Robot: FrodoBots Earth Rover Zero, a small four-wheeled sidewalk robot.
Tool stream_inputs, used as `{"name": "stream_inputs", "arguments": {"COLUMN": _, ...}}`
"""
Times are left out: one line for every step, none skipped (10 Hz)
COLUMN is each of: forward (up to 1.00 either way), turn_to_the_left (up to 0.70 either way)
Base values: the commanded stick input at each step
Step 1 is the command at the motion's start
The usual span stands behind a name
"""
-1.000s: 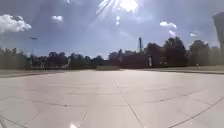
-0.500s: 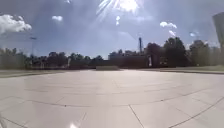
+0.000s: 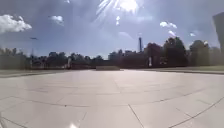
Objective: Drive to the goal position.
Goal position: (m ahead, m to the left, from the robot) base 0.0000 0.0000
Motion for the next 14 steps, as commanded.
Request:
{"name": "stream_inputs", "arguments": {"forward": 0.05, "turn_to_the_left": 0.00}}
{"name": "stream_inputs", "arguments": {"forward": 0.04, "turn_to_the_left": 0.00}}
{"name": "stream_inputs", "arguments": {"forward": 0.04, "turn_to_the_left": 0.00}}
{"name": "stream_inputs", "arguments": {"forward": 0.05, "turn_to_the_left": 0.00}}
{"name": "stream_inputs", "arguments": {"forward": 0.05, "turn_to_the_left": 0.00}}
{"name": "stream_inputs", "arguments": {"forward": 0.05, "turn_to_the_left": 0.00}}
{"name": "stream_inputs", "arguments": {"forward": 0.05, "turn_to_the_left": 0.00}}
{"name": "stream_inputs", "arguments": {"forward": 0.04, "turn_to_the_left": 0.00}}
{"name": "stream_inputs", "arguments": {"forward": 0.05, "turn_to_the_left": 0.00}}
{"name": "stream_inputs", "arguments": {"forward": 0.05, "turn_to_the_left": 0.00}}
{"name": "stream_inputs", "arguments": {"forward": 0.04, "turn_to_the_left": 0.00}}
{"name": "stream_inputs", "arguments": {"forward": 0.05, "turn_to_the_left": 0.00}}
{"name": "stream_inputs", "arguments": {"forward": 0.05, "turn_to_the_left": 0.00}}
{"name": "stream_inputs", "arguments": {"forward": 0.05, "turn_to_the_left": 0.00}}
